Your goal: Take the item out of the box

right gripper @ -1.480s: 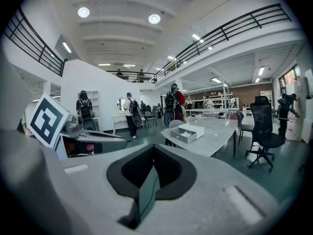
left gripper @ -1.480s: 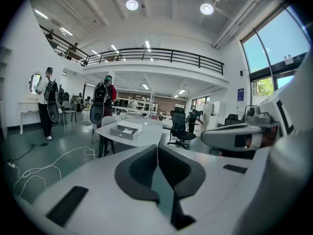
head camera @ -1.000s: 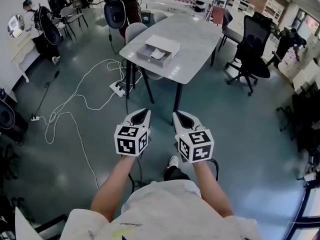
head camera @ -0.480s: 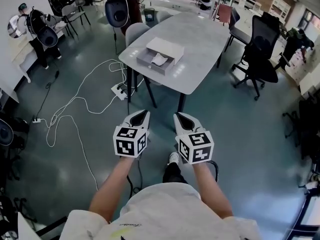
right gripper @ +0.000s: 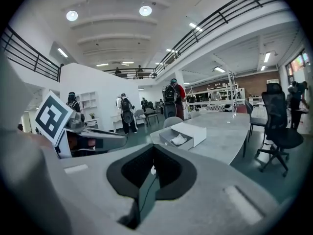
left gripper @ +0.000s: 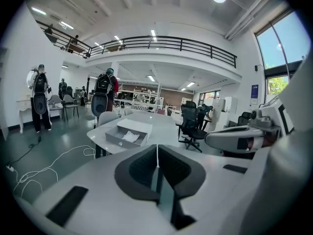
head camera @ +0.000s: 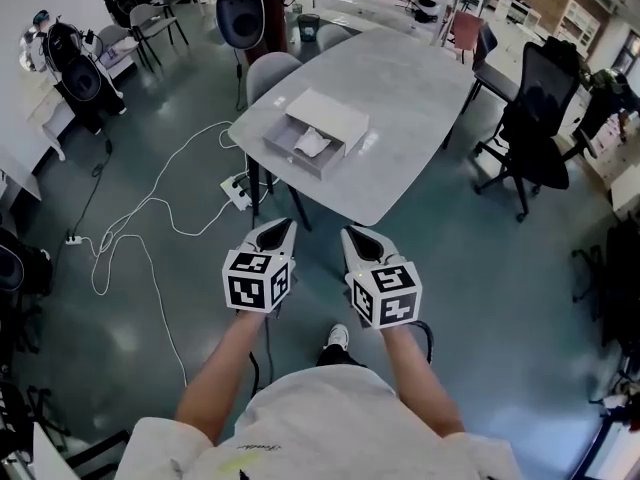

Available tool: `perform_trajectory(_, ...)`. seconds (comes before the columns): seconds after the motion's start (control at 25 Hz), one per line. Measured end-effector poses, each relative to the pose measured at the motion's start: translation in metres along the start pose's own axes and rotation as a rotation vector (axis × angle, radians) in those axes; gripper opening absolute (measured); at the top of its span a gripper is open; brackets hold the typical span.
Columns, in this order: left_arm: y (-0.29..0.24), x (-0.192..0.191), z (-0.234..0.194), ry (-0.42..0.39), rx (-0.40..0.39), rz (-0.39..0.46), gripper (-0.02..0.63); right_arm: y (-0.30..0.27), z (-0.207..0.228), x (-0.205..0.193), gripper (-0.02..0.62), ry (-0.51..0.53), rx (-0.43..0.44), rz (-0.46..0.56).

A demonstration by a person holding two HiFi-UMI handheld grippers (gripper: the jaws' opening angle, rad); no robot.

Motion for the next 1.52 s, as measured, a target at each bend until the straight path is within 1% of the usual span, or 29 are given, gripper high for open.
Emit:
perform_trajectory(0.16,-0.027,0.007,0.008,-0.015,0.014,-0.021,0.017,-0.012,0.032,0.007,0.005,-0.023,0.018,0.006)
perform_trajectory(0.4,-0.057,0.021,0.014,-0.028,0.050,-0.046,0.017,-0.025,0.064,0.016,0.005,-0.042,0.056,0.013)
perform_trajectory(0.68,-0.088,0.029,0.025,-0.042,0.051,-0.064,0.017,-0.029,0.095,0.025,0.005,-0.043,0.058,0.021)
perform_trajectory(0.84,-0.104,0.034,0.030,-0.055,0.037,-0.064,0.017,-0.030,0.108,0.030,0.005,-0.037,0.046,0.026)
perform_trajectory(1.08,-0.135,0.038,0.025,-0.071,0.036,-0.074,0.017,-0.044,0.126,0.034,0.005,-0.020,0.043,0.012)
perform_trajectory(1.32,-0.178,0.036,0.013,-0.084,0.018,-0.089,0.017,-0.075,0.150,0.032,0.005,-0.015,0.039,-0.013)
perform_trajectory(1.52,-0.216,0.042,0.002,-0.119,0.002,-0.124,0.018,-0.103,0.172,0.038,0.005,-0.026,0.028,-0.034)
Point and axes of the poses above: the fingertips, and each gripper's own axes: y backward along the fingers, z to its right, x out of its top, the point moved 5 cm from there along y, backward along the fingers, and after that the axes turned 14 degrees about x, right-handed, at the moved point
